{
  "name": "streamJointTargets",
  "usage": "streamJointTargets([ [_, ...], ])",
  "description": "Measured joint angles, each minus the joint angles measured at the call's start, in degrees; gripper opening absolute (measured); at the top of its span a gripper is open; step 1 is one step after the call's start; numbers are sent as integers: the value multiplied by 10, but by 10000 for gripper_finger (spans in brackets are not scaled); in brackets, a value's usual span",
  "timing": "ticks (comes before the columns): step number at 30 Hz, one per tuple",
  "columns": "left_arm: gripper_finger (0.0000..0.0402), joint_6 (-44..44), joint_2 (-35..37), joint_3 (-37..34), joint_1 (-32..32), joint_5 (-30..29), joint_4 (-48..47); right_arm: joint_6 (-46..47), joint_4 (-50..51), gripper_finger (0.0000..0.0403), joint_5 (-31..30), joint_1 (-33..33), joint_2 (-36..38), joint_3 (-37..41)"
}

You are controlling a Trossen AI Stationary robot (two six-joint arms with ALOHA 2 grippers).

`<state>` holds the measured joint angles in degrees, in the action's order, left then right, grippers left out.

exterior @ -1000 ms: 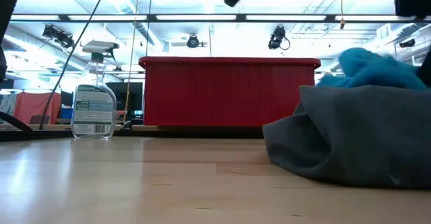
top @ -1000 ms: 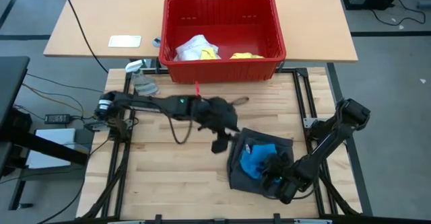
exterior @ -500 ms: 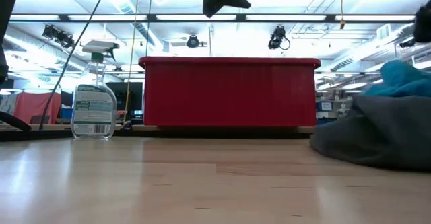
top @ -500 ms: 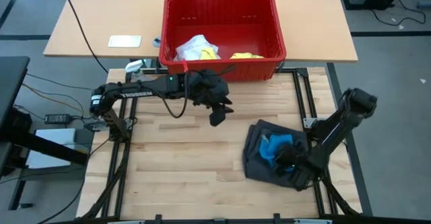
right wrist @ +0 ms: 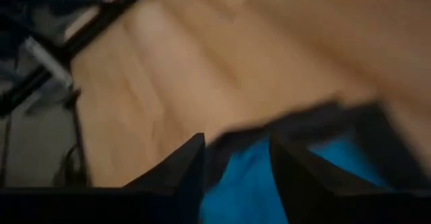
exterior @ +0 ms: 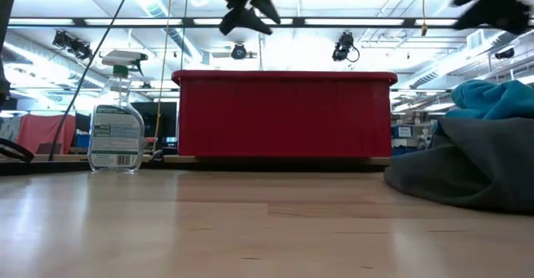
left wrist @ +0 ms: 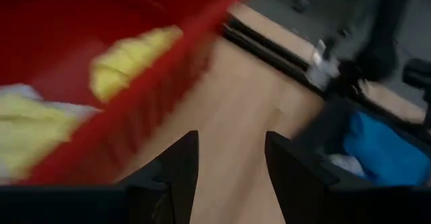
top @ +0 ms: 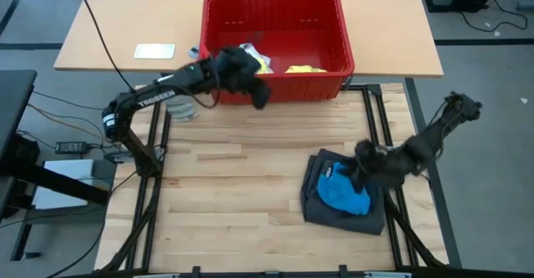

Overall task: Fold laundry
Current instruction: Remove the yellow shirt from the red laundry bin

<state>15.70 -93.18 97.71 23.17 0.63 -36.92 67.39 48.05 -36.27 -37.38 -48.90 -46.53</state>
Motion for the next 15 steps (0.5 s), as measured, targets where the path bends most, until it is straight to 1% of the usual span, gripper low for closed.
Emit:
streamJointTargets([
  [2,173,0,5,0,30,0,9,-69,-6,196,1,67,19,0],
  [4,173,-3,5,1,57,0,7,-146,-45,210,5,146,26,0],
  [6,173,-22,-7,2,75,8,-8,-232,-109,219,32,234,23,0],
  [9,173,-71,-36,1,91,36,-40,-341,-246,223,94,368,-1,-1],
  [11,173,-95,-61,1,95,58,-56,-374,-339,222,141,454,-26,-1],
  [13,173,-108,-85,1,100,90,-63,-381,-427,221,200,535,-59,-4],
  [15,173,-113,-101,2,103,120,-64,-382,-478,221,259,607,-102,-21],
])
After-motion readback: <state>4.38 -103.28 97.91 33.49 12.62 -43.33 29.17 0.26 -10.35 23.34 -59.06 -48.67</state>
